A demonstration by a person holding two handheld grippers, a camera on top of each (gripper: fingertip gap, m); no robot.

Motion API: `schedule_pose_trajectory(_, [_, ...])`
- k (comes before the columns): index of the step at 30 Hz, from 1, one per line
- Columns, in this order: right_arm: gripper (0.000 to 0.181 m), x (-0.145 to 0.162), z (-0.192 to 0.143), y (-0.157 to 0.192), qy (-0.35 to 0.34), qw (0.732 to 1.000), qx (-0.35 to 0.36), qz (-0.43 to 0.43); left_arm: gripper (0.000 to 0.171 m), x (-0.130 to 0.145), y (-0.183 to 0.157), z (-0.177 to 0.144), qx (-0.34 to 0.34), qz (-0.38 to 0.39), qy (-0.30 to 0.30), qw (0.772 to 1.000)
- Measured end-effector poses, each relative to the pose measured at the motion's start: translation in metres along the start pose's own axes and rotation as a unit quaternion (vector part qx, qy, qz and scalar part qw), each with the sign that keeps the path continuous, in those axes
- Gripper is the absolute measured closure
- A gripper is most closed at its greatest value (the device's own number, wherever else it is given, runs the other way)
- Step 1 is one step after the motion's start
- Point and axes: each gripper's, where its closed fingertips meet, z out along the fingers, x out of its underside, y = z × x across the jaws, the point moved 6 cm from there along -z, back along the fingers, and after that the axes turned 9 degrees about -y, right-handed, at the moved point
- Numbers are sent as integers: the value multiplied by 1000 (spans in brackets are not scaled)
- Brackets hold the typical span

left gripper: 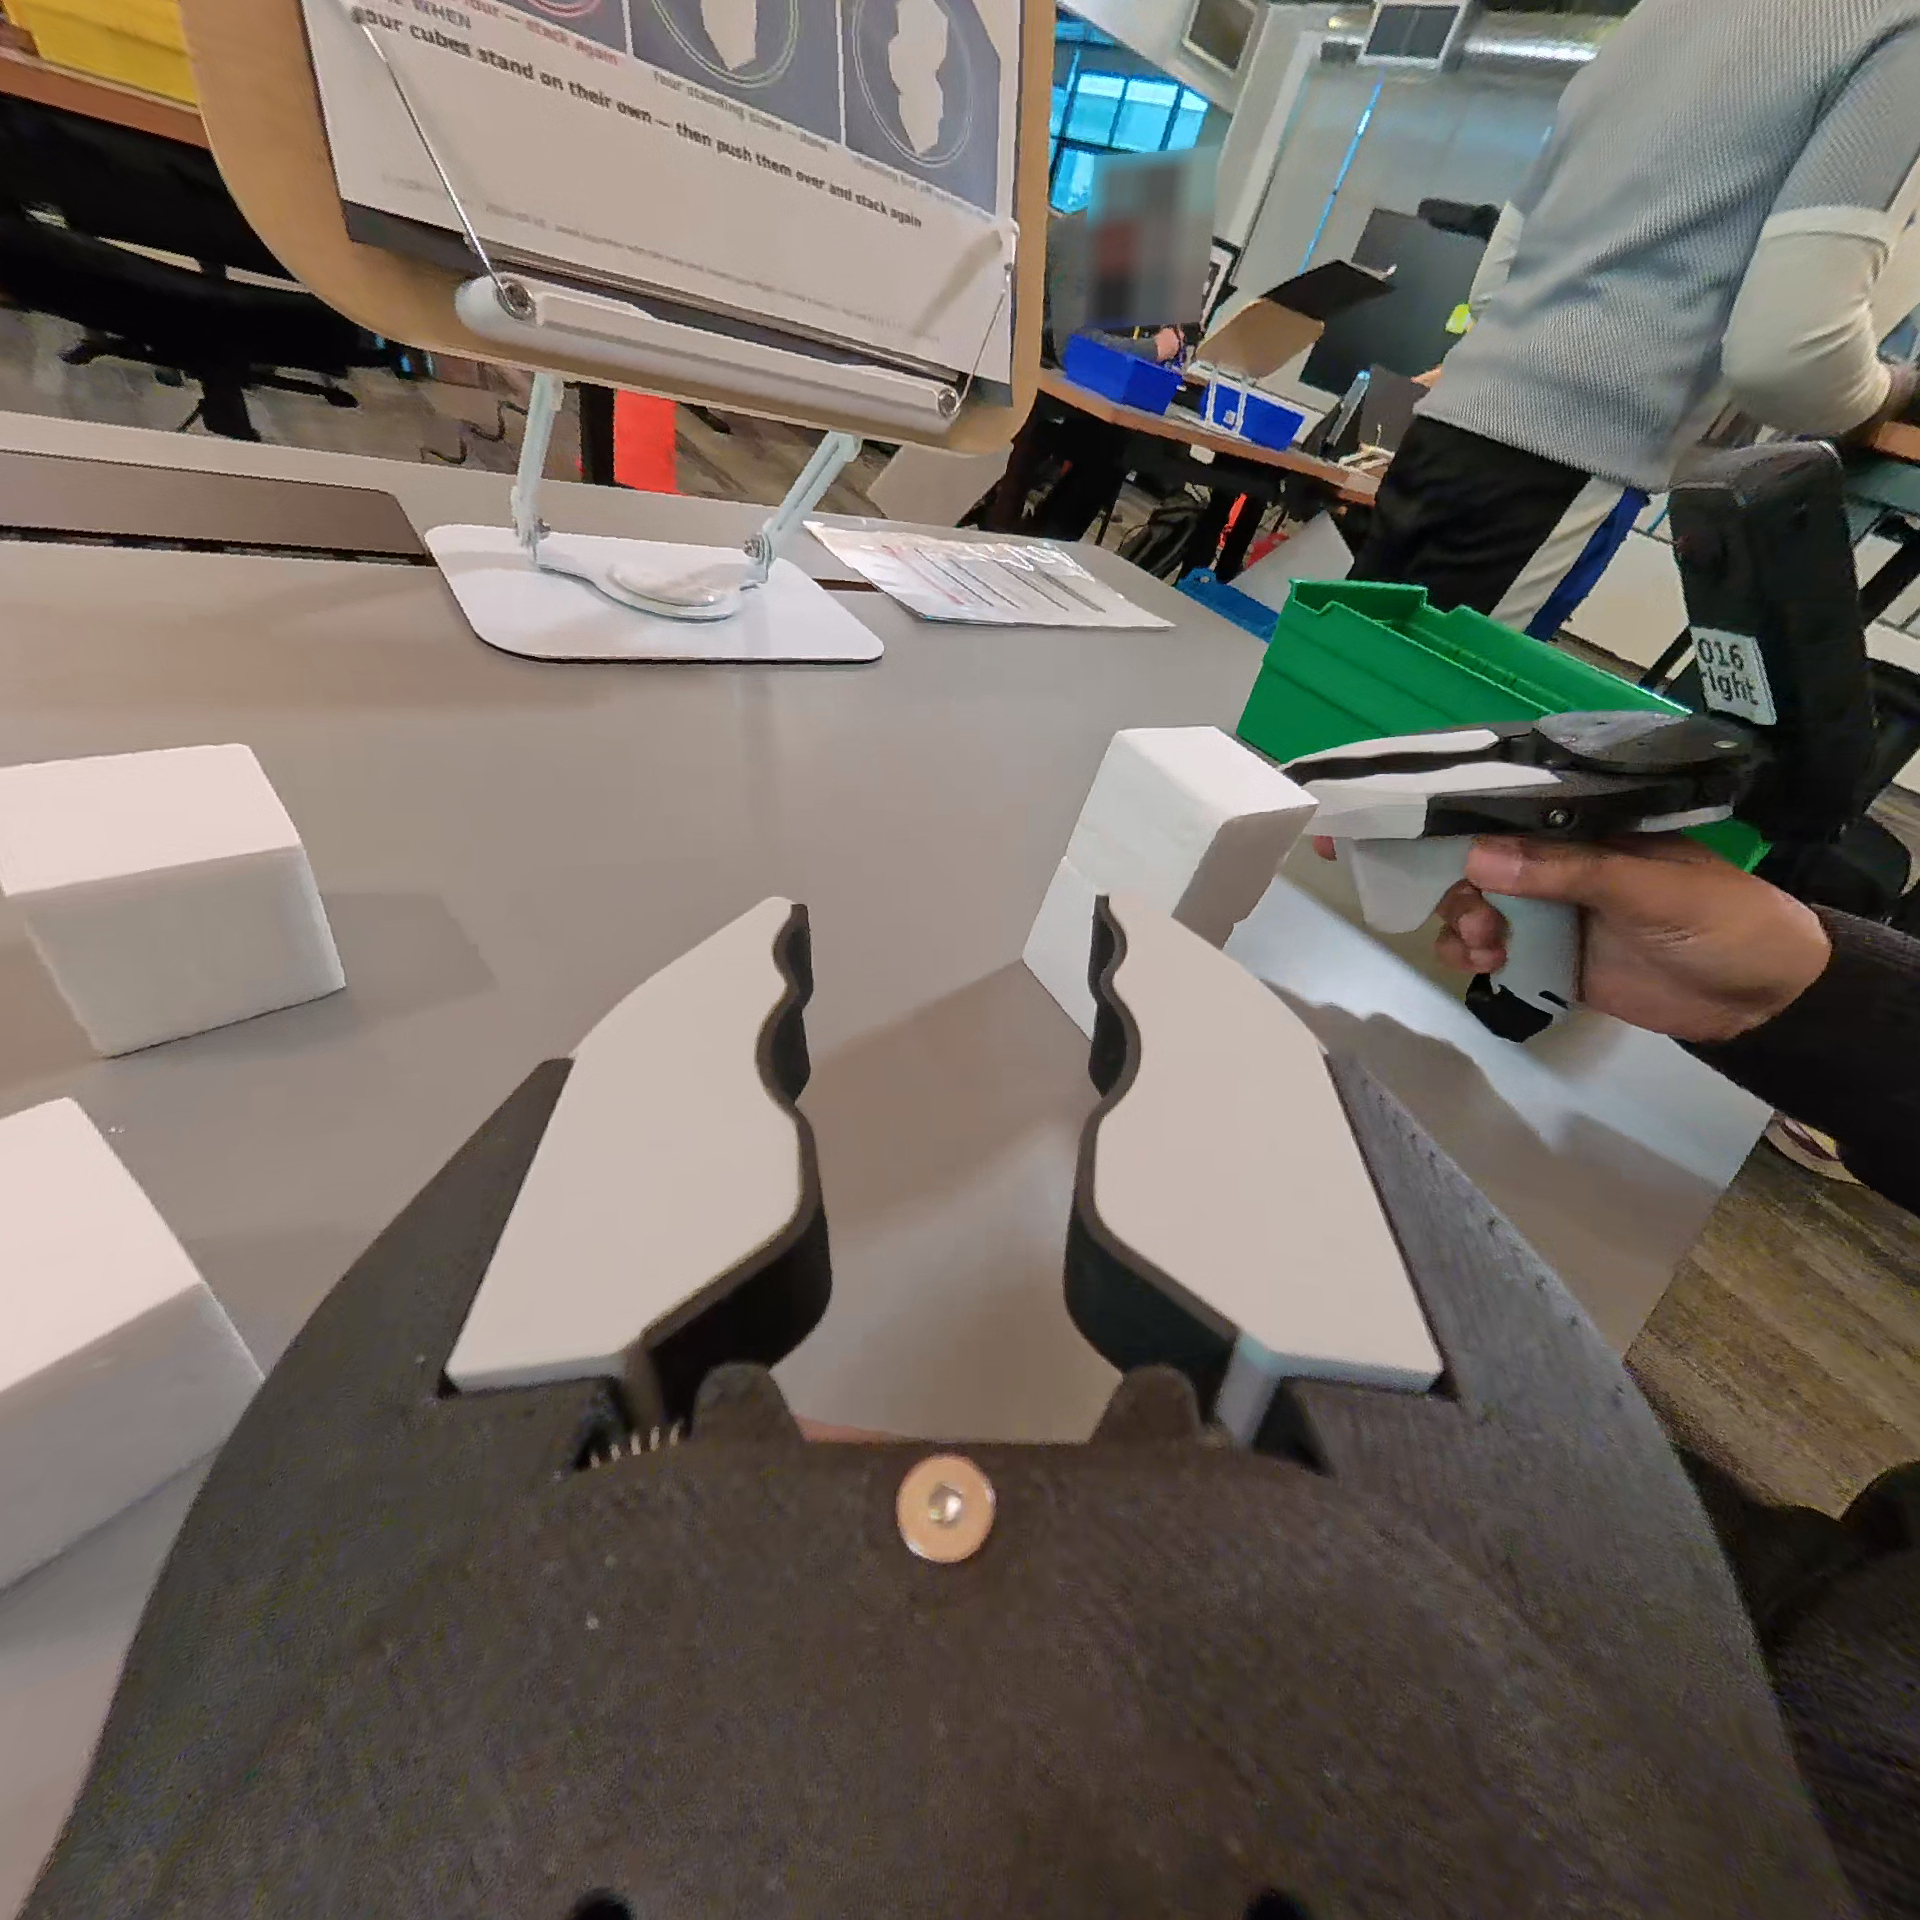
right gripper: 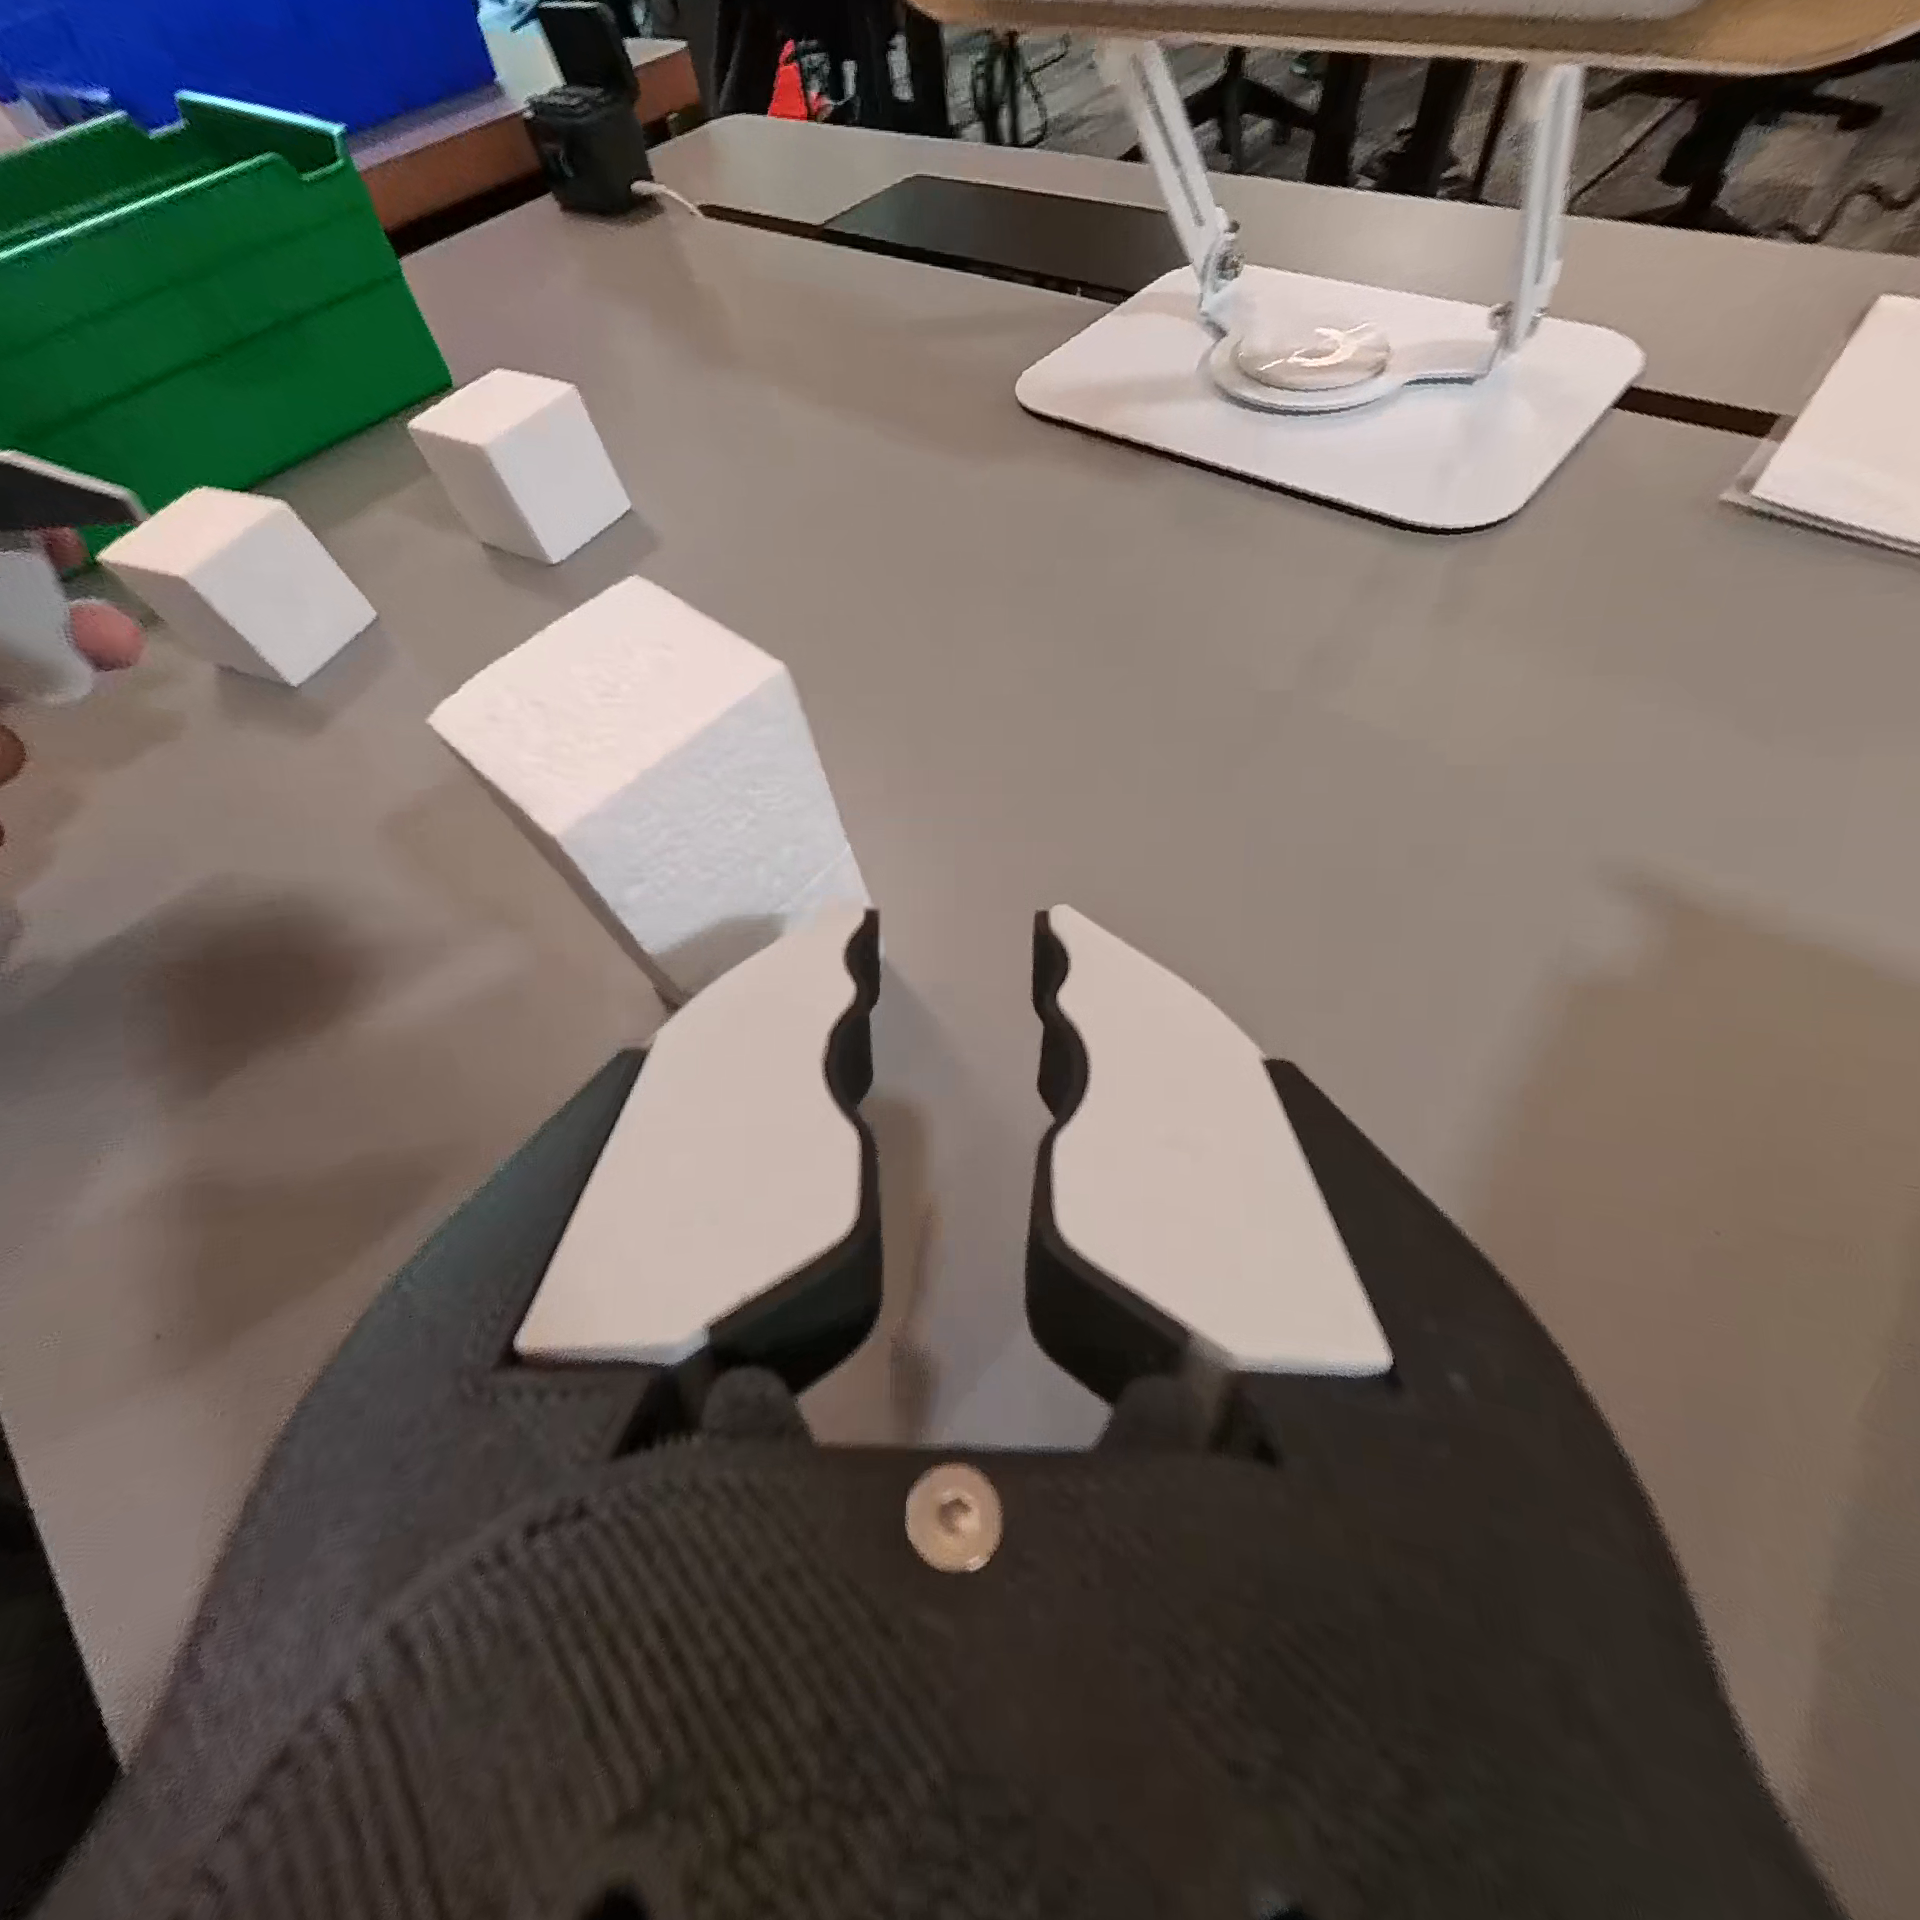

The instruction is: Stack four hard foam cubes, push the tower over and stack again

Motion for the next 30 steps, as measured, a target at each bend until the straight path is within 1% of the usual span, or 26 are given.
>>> schedule_pose_trajectory(4, [150, 2, 2, 5, 0, 999, -40, 13, 119, 2, 2, 3, 5, -30, 5, 1000])
schedule_pose_trajectory(7, [149, 3, 2, 6, 2, 999, -49, 15, 118, 2, 4, 3, 6, -50, 6, 999])
schedule_pose_trajectory(11, [148, 3, 2, 8, 3, 999, -53, 1, 119, 1, 5, 2, 0, -46, 3, 999])
schedule_pose_trajectory(15, [148, 4, 2, 4, 9, 999, -38, -7, 119, -1, 8, 1, -17, -31, -3, 999])
schedule_pose_trajectory(16, [147, 3, 1, 3, 7, 999, -31, -10, 118, -4, 12, -1, -40, -21, -16, 999])
schedule_pose_trajectory(17, [145, 1, 0, 1, 2, 1000, -24, -14, 117, -13, 20, -6, -89, -3, -48, 995])
schedule_pose_trajectory(18, [141, -2, -3, -2, -6, 1000, -16, -19, 119, -25, 30, -15, -146, 16, -96, 984])
schedule_pose_trajectory(20, [130, -13, -11, -5, -36, 999, 4, -35, 122, -49, 51, -42, -238, 45, -184, 953])
schedule_pose_trajectory(21, [125, -21, -17, -4, -58, 997, 15, -47, 123, -57, 62, -55, -272, 46, -210, 938])
schedule_pose_trajectory(22, [121, -30, -24, 0, -82, 995, 23, -60, 122, -62, 73, -65, -299, 37, -224, 927])
schedule_pose_trajectory(23, [118, -39, -30, 7, -107, 991, 27, -74, 121, -65, 84, -75, -321, 25, -232, 918])
schedule_pose_trajectory(24, [116, -48, -37, 19, -132, 987, 24, -88, 121, -66, 94, -81, -332, 13, -234, 914])
schedule_pose_trajectory(27, [114, -66, -43, 75, -192, 976, -14, -100, 122, -64, 116, -91, -347, -29, -224, 910])
schedule_pose_trajectory(29, [114, -61, -33, 124, -200, 974, -72, -77, 124, -63, 121, -90, -345, -35, -219, 912])
schedule_pose_trajectory(30, [112, -53, -24, 149, -188, 974, -107, -68, 124, -63, 121, -89, -343, -31, -214, 914])
